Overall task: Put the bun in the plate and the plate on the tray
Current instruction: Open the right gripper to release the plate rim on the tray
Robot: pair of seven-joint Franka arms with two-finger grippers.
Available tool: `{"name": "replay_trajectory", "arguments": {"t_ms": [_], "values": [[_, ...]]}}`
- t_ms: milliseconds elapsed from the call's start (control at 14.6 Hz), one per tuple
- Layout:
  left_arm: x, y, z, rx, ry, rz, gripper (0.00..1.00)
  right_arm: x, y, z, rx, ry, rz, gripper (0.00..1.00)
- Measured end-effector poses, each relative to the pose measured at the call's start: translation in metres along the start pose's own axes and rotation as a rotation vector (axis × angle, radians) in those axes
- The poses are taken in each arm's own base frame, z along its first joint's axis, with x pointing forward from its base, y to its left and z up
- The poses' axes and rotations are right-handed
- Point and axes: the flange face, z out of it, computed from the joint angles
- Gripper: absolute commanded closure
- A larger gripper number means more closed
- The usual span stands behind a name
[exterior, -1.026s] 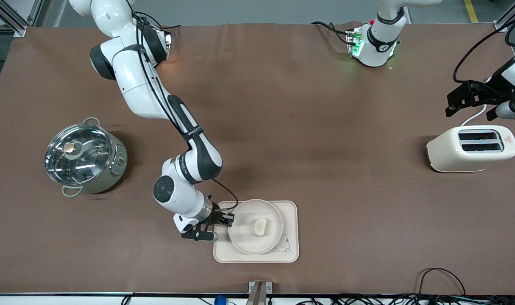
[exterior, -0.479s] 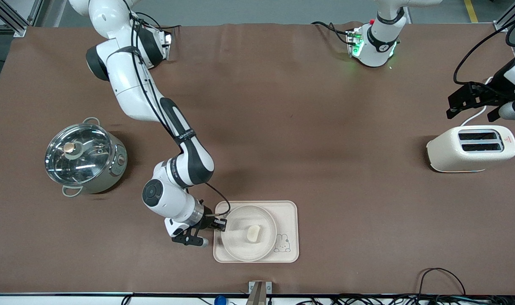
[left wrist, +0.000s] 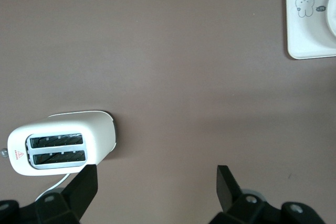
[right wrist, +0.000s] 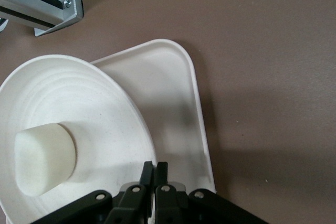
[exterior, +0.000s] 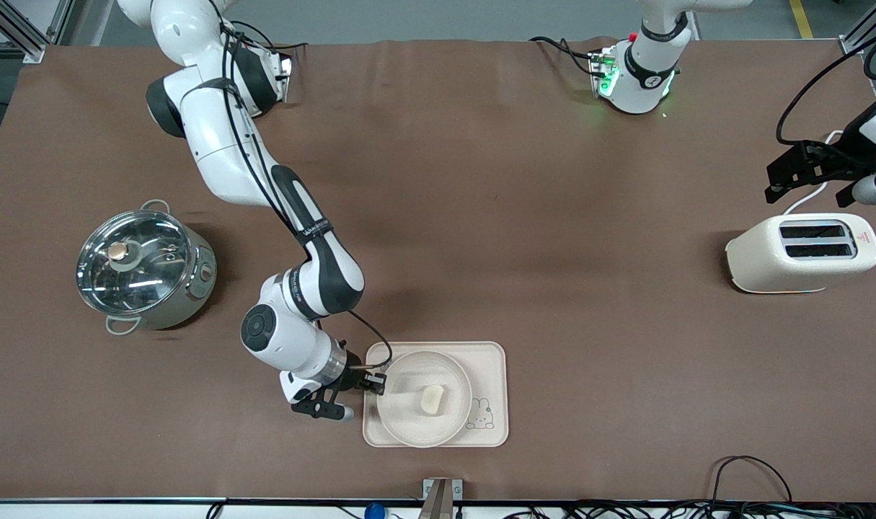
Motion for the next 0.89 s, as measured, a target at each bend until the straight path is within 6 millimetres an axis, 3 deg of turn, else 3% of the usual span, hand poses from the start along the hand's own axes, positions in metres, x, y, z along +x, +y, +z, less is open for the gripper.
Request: {"name": "replay_trajectory", "arguments": {"t_ms": [274,889], "values": [[0.0,-0.01,0.0008,0.003,-0.001,-0.016,0.0,0.0017,0.0007,-0.0016,-0.001,0.004,0.0,0.98],[0.0037,-0.01,0.0074,0.003,-0.012,-0.015,0.0,0.0006,0.0002,-0.0002,-0.014,0.01,-0.011,0.98]]}}
